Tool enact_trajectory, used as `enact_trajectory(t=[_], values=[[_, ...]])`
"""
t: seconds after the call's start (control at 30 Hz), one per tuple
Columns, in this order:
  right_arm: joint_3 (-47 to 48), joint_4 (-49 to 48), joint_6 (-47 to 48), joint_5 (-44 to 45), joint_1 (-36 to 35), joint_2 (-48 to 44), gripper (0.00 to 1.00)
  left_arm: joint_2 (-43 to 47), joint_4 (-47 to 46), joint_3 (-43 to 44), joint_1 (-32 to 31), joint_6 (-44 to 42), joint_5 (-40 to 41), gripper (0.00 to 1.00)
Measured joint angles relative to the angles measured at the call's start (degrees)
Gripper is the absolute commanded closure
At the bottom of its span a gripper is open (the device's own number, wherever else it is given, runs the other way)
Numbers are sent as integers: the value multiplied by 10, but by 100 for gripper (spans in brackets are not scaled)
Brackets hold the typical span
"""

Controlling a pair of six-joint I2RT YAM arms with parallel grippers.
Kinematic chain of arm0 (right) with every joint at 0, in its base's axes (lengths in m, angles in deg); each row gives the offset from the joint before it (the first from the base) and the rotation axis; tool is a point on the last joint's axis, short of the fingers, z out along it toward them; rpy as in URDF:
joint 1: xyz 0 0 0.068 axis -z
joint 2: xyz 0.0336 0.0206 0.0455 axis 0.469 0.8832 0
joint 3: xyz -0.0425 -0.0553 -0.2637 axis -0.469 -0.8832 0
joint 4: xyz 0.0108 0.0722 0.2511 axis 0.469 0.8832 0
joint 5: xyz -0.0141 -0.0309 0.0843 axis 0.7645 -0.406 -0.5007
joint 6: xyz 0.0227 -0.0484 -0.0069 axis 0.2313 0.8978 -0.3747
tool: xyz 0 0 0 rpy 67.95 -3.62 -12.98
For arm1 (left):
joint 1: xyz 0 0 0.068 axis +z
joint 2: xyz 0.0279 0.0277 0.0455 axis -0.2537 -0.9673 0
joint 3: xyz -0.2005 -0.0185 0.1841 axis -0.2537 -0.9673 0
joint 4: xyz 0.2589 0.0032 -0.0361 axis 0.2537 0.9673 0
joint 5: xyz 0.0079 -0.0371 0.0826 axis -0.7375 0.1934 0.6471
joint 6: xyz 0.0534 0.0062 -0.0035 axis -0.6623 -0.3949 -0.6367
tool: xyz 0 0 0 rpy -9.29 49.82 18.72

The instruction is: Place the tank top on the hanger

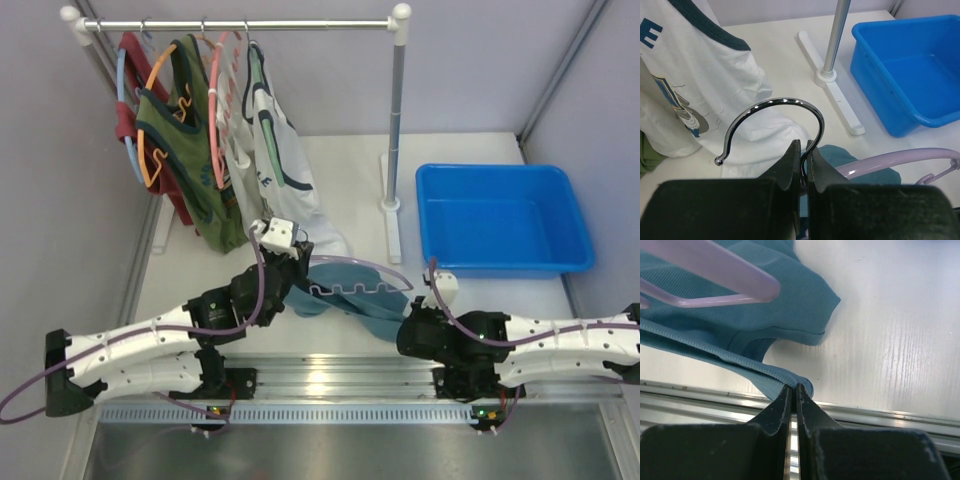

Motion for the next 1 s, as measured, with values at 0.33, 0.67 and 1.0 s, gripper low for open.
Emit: enact_trajectory(t=[0.33,0.67,1.0], values=[[20,54,0,20,10,-31,100,36,-23,-14,0,-25,-33,100],[63,99,20,32,12,-73,100,42,-24,-16,0,-44,-44,100],[110,141,42,41,13,-84,100,42,-24,-20,0,-47,-57,100]])
